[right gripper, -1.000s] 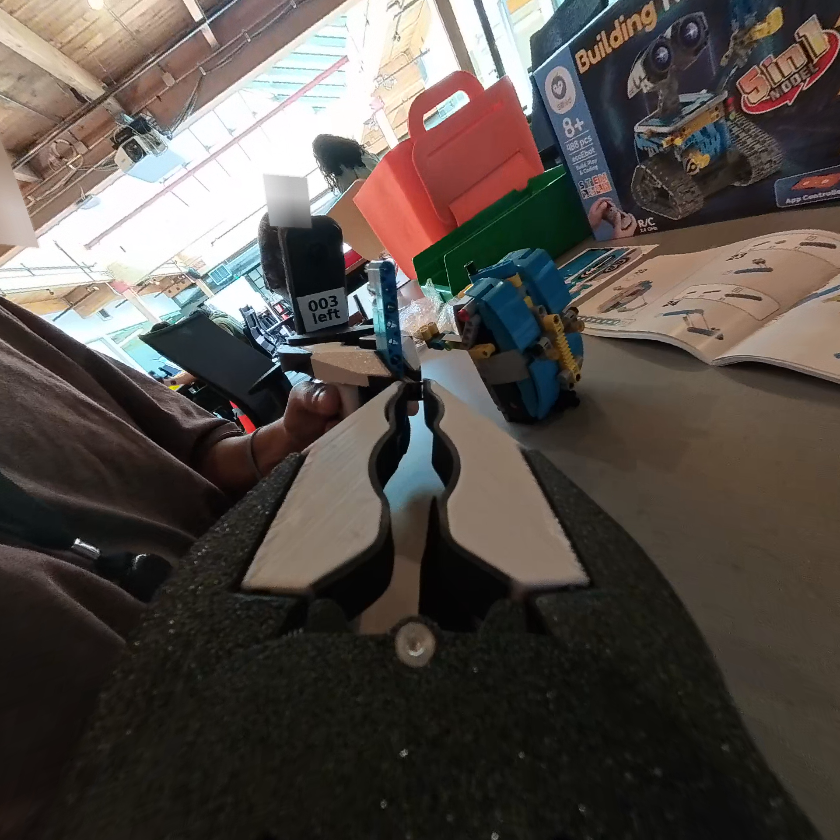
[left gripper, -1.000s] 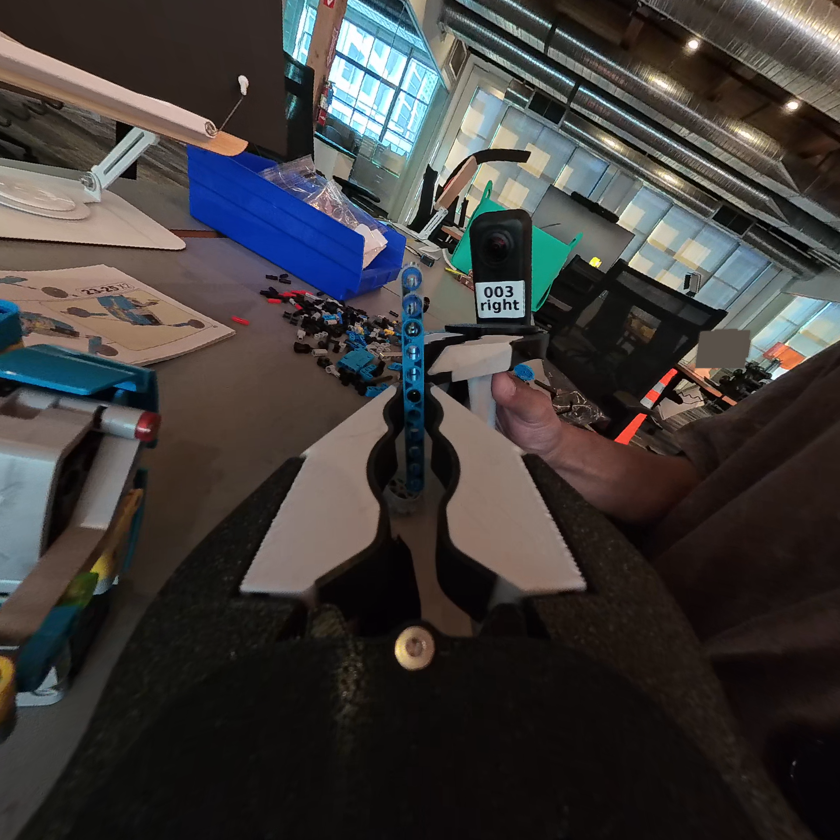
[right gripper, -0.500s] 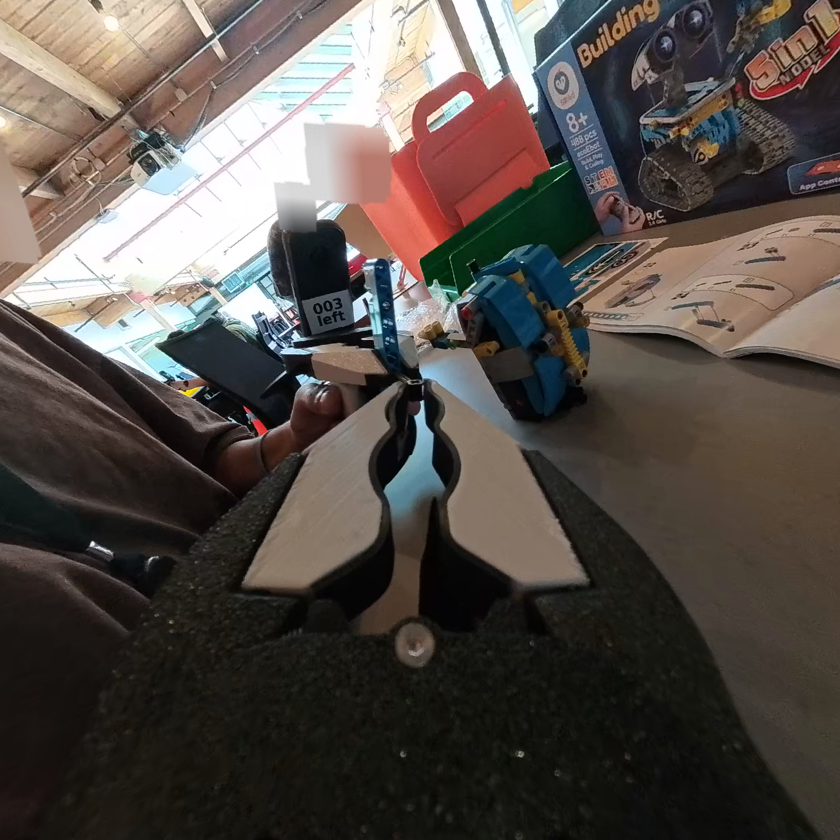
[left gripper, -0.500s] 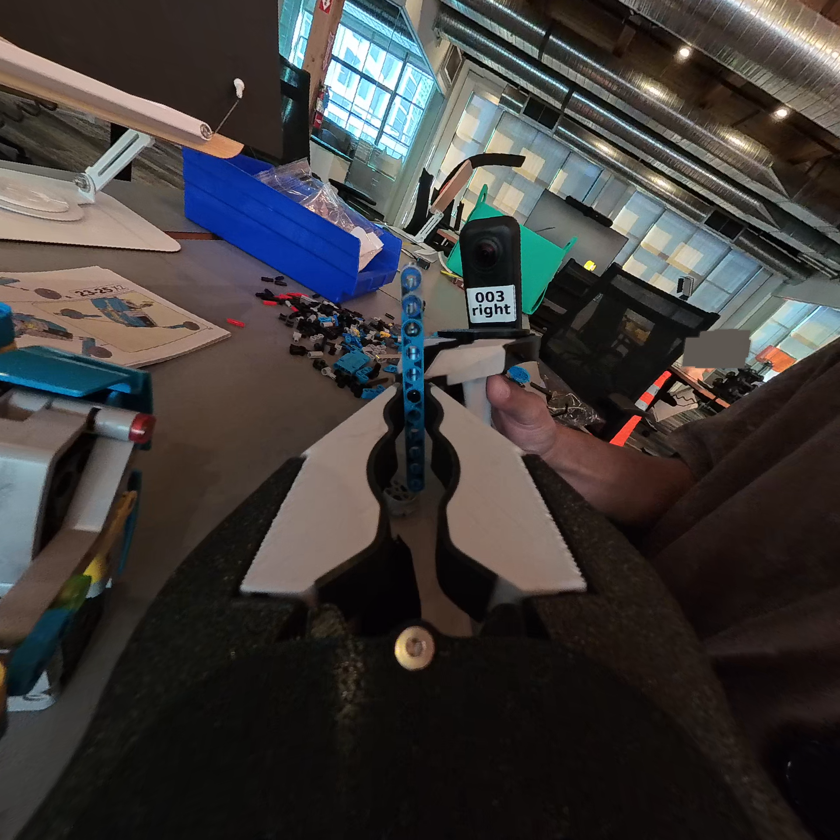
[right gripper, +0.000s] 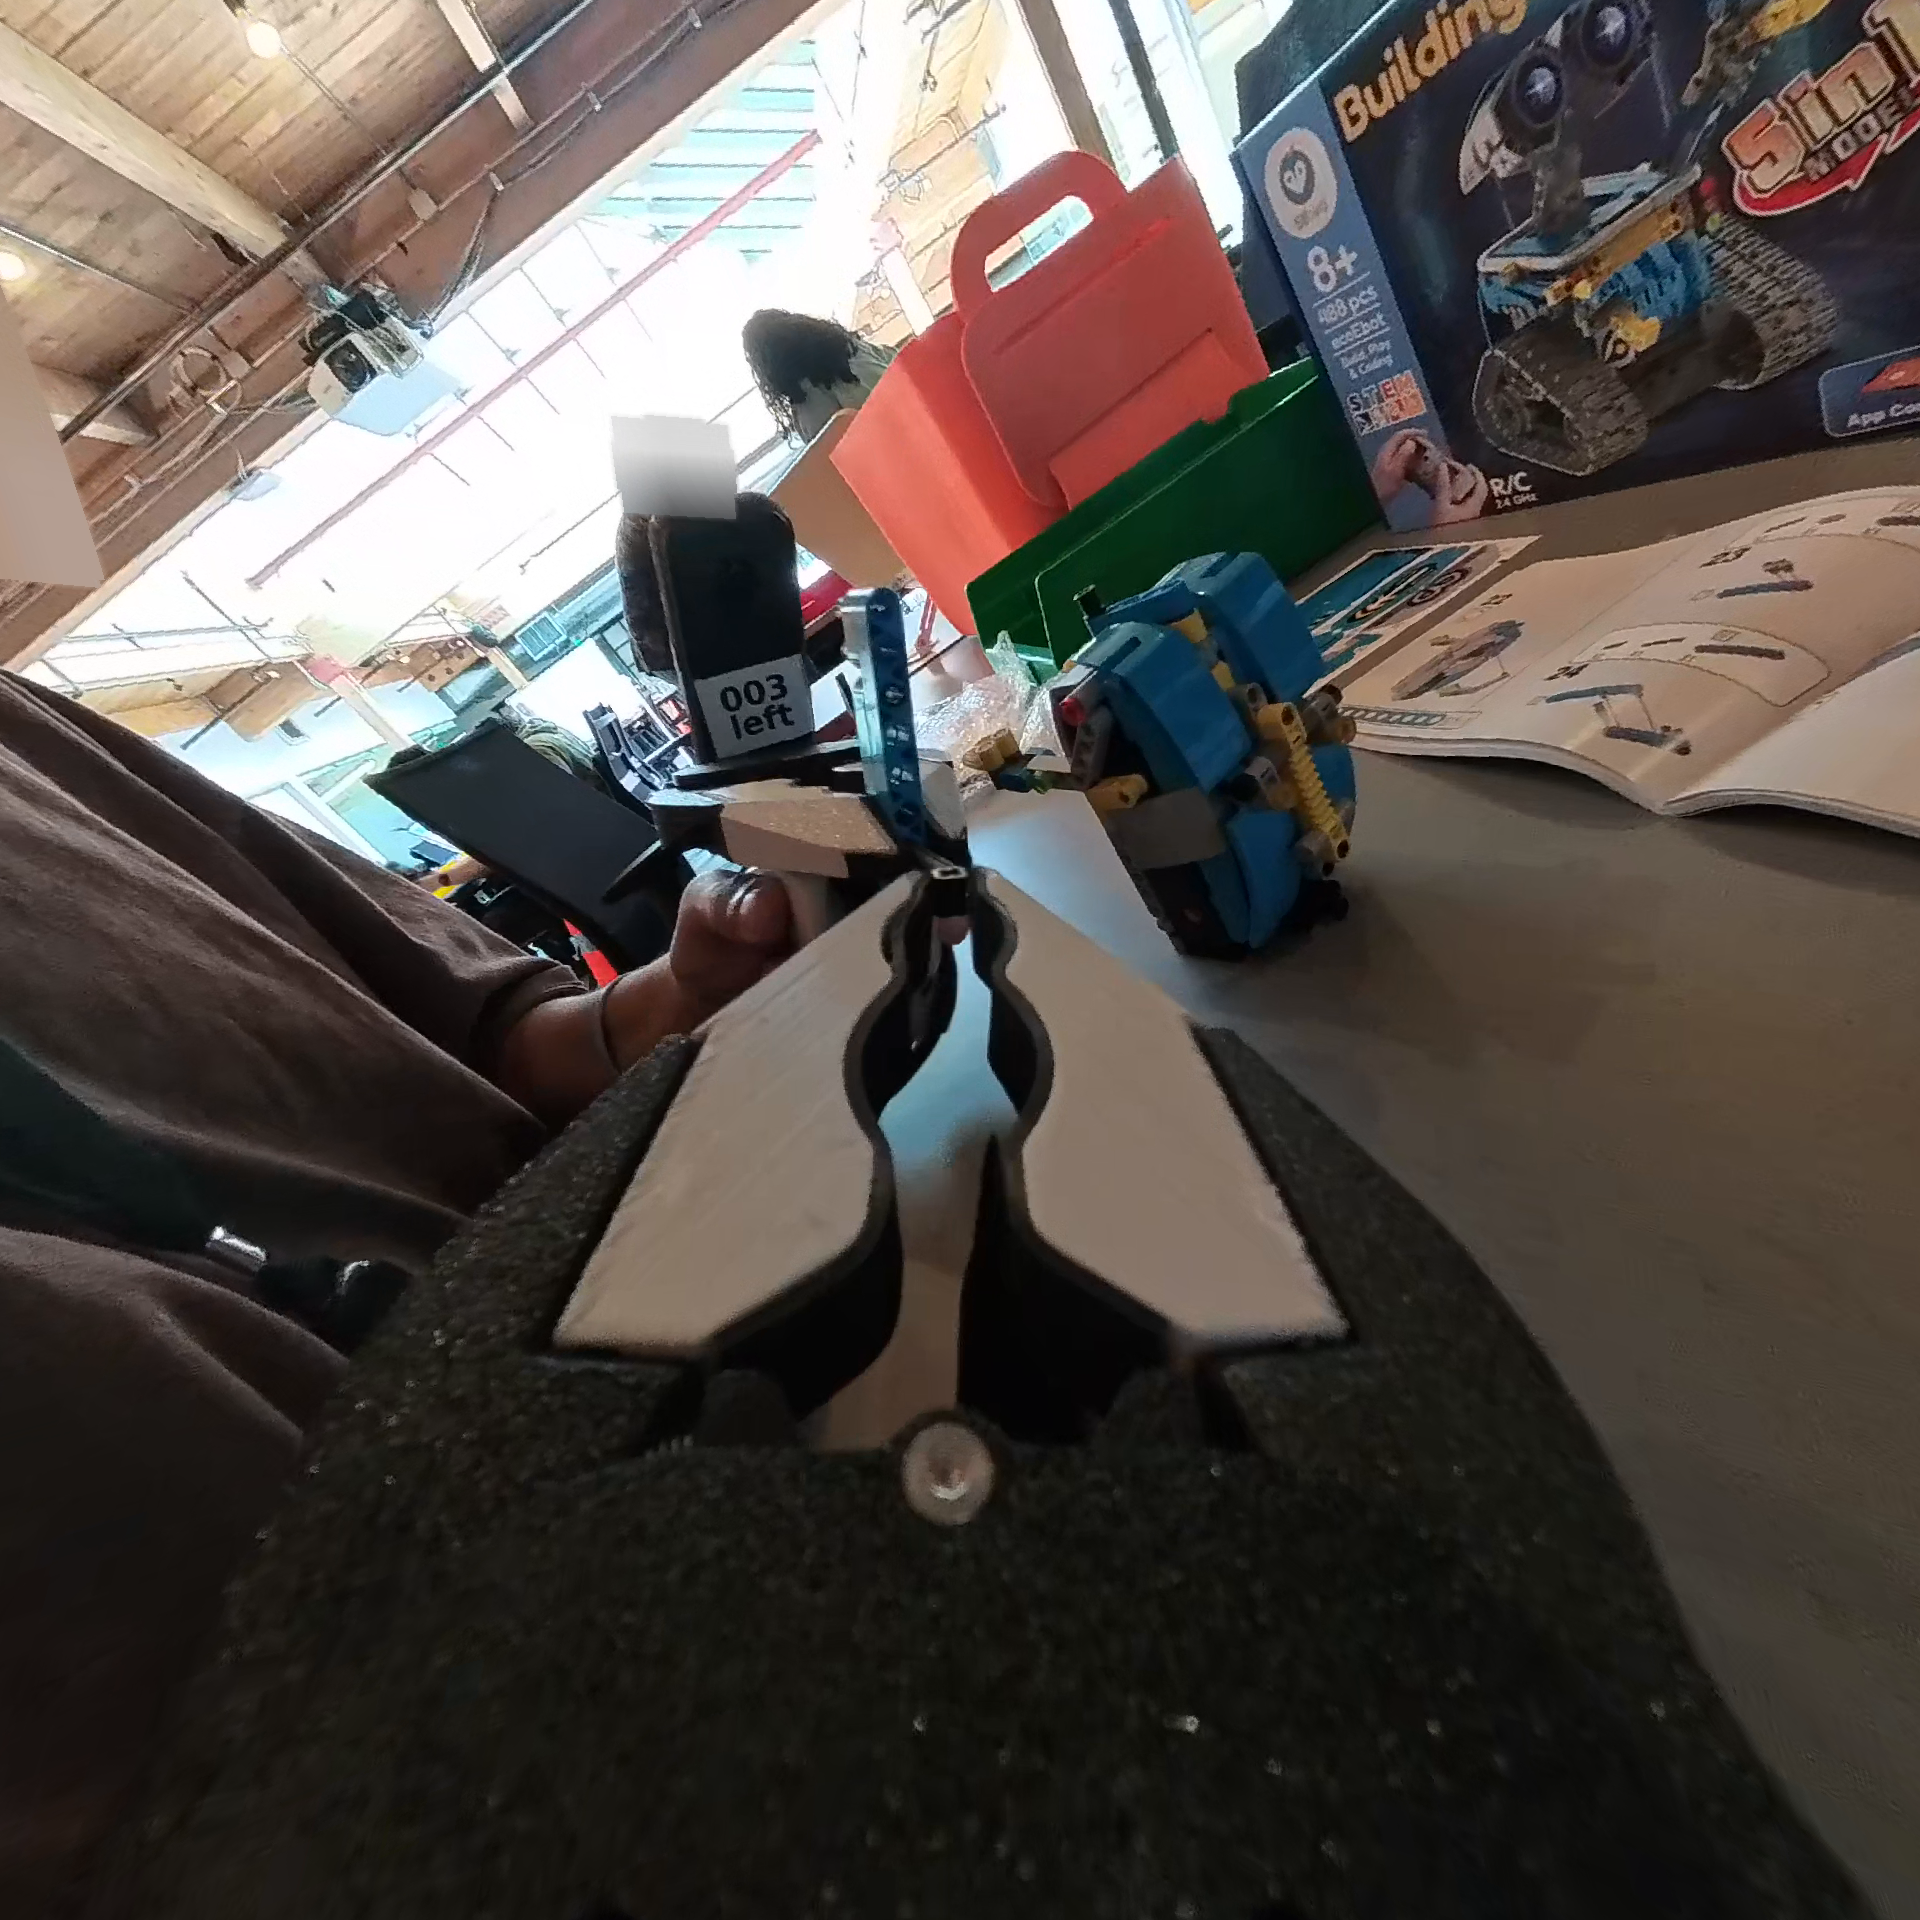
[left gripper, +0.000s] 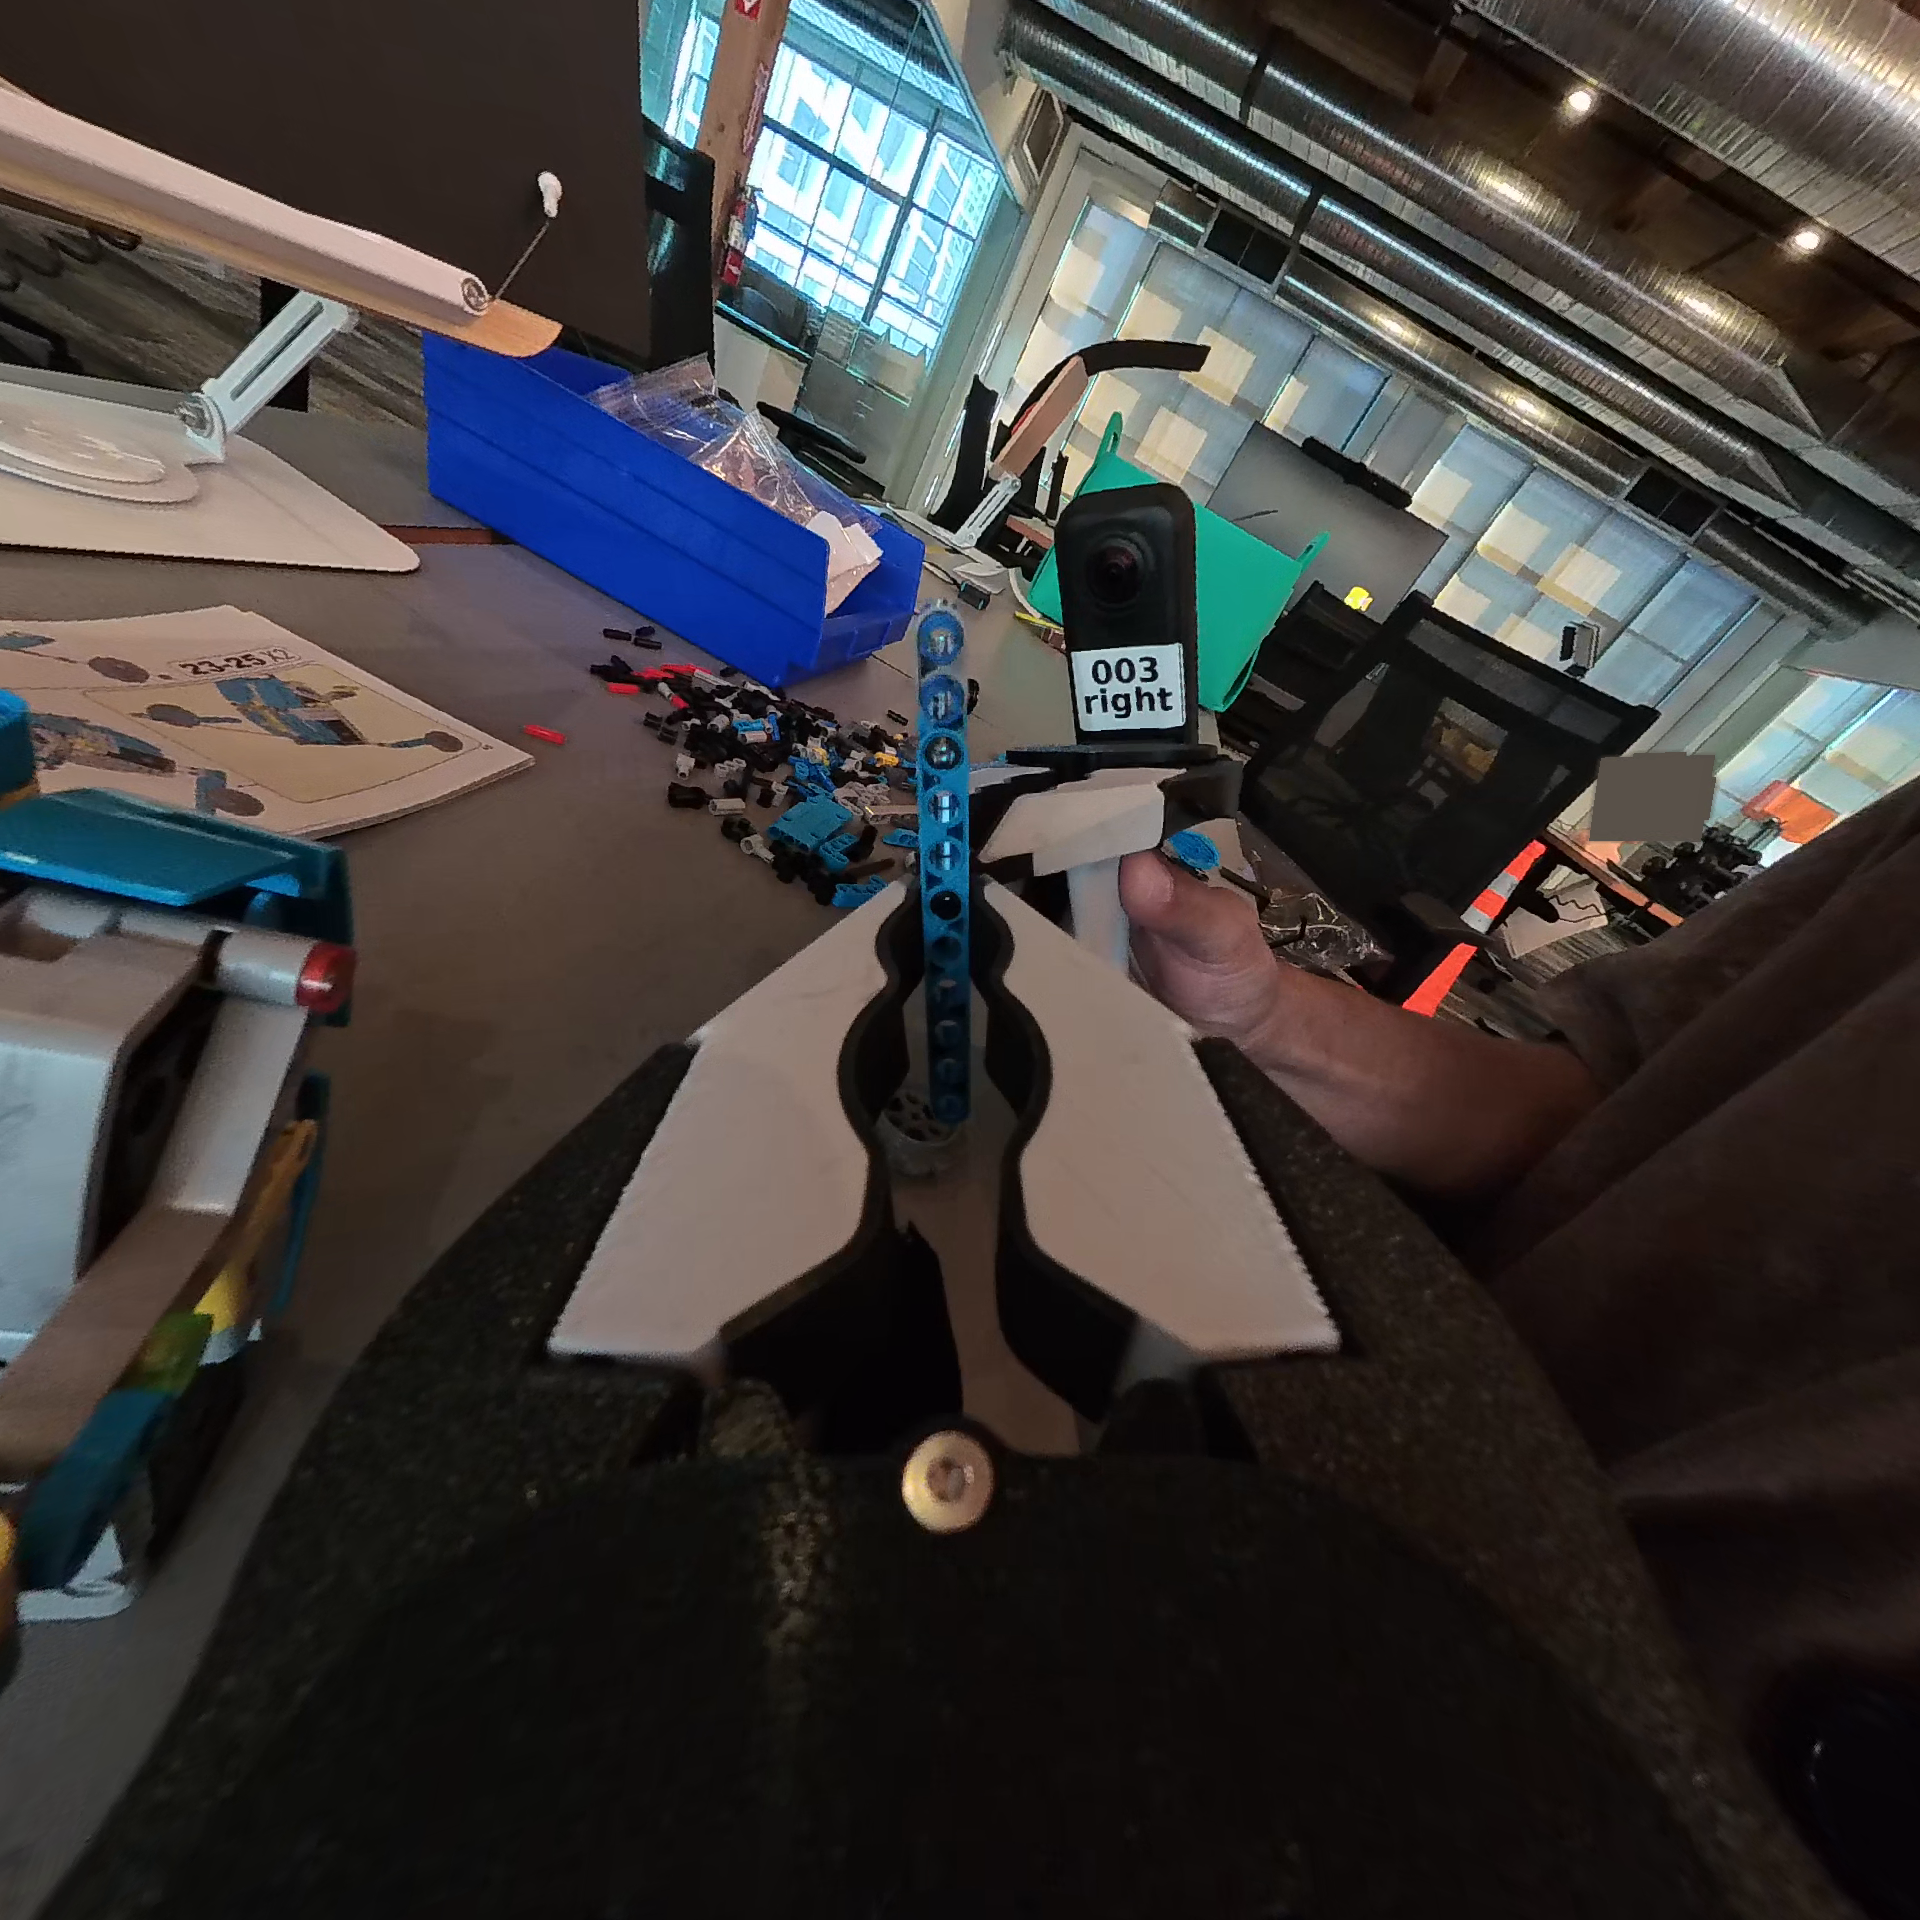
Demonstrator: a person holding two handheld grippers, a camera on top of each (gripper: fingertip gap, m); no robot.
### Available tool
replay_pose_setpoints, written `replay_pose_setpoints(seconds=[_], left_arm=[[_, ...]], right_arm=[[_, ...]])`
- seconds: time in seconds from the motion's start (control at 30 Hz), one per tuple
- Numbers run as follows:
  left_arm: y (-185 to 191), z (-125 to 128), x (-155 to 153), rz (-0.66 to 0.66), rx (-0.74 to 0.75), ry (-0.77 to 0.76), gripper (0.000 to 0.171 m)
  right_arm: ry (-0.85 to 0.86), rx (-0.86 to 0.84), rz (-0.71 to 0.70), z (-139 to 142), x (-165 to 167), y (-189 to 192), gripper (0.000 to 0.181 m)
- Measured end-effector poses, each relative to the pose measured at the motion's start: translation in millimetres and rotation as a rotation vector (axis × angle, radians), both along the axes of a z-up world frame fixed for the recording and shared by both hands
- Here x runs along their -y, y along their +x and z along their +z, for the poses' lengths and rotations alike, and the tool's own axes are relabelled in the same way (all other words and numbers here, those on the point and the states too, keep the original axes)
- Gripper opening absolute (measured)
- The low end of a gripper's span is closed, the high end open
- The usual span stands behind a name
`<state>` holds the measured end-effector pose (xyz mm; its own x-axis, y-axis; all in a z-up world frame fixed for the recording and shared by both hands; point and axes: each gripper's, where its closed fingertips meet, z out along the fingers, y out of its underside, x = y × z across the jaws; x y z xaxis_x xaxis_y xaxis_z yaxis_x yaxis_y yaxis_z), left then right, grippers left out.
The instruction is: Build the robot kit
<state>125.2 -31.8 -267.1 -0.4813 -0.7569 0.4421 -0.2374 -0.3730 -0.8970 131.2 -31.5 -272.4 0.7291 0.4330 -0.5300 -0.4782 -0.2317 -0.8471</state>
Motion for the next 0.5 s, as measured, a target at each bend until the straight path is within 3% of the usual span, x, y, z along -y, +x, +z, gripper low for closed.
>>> replay_pose_setpoints(seconds=[0.4,0.5], left_arm=[[0,-2,0,0.009,-0.004,0.027,0.006],[1,-5,1,0.014,-0.009,0.061,0.007]], right_arm=[[-0.006,0.010,0.007,-2,0,-2,0.006],[-0.052,0.100,-0.041,-12,-2,5,0.006]])
